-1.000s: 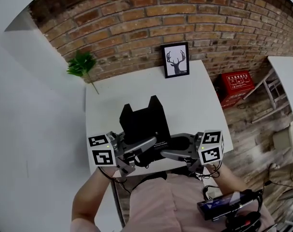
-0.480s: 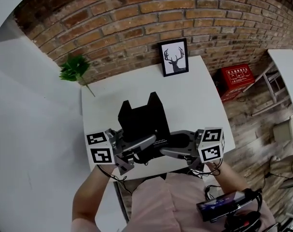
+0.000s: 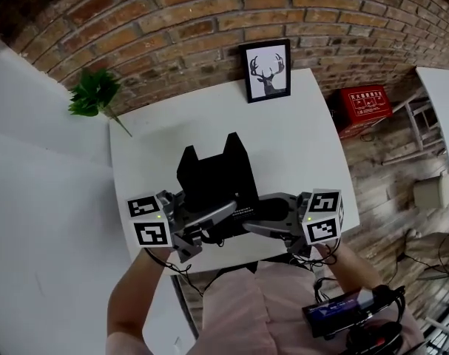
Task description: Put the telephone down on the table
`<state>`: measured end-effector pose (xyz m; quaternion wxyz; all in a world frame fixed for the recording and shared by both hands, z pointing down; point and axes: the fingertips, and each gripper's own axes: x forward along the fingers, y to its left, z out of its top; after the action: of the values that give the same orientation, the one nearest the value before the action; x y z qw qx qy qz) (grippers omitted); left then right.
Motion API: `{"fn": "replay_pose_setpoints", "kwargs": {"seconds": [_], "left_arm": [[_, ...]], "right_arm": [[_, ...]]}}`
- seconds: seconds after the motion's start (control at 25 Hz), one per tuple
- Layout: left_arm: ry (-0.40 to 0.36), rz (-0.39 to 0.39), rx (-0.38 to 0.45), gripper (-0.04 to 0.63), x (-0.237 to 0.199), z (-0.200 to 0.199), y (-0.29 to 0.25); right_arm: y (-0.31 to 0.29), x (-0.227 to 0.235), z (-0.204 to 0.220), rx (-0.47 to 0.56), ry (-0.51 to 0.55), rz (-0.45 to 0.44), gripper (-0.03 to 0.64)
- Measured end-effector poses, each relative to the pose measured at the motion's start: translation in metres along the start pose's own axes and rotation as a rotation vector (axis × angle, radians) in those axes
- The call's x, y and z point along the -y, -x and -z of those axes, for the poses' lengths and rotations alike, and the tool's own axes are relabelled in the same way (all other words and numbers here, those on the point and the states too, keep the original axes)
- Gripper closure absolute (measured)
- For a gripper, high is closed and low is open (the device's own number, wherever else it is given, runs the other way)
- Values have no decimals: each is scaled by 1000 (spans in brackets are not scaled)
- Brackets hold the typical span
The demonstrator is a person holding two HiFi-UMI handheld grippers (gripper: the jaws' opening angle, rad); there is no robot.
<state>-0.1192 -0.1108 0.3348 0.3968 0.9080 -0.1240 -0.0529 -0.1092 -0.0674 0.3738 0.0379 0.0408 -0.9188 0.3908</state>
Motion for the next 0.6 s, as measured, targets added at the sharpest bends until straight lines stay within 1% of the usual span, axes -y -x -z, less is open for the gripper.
{"fn": "replay_pose_setpoints", "kwargs": {"seconds": [0.16, 0.32, 0.44, 0.6], "left_arm": [[20, -8, -2, 434, -17, 1, -3], [57, -18, 1, 434, -32, 7, -3], [83, -29, -9, 434, -43, 14, -4], [107, -24, -26, 434, -55, 22, -5]], "right_arm": [[-1, 16, 1, -2, -22, 1, 437], [-3, 29, 6, -12, -53, 6, 437], [-4, 38, 13, -16, -81, 12, 436], [-6, 48, 21, -22, -110, 22, 436]]}}
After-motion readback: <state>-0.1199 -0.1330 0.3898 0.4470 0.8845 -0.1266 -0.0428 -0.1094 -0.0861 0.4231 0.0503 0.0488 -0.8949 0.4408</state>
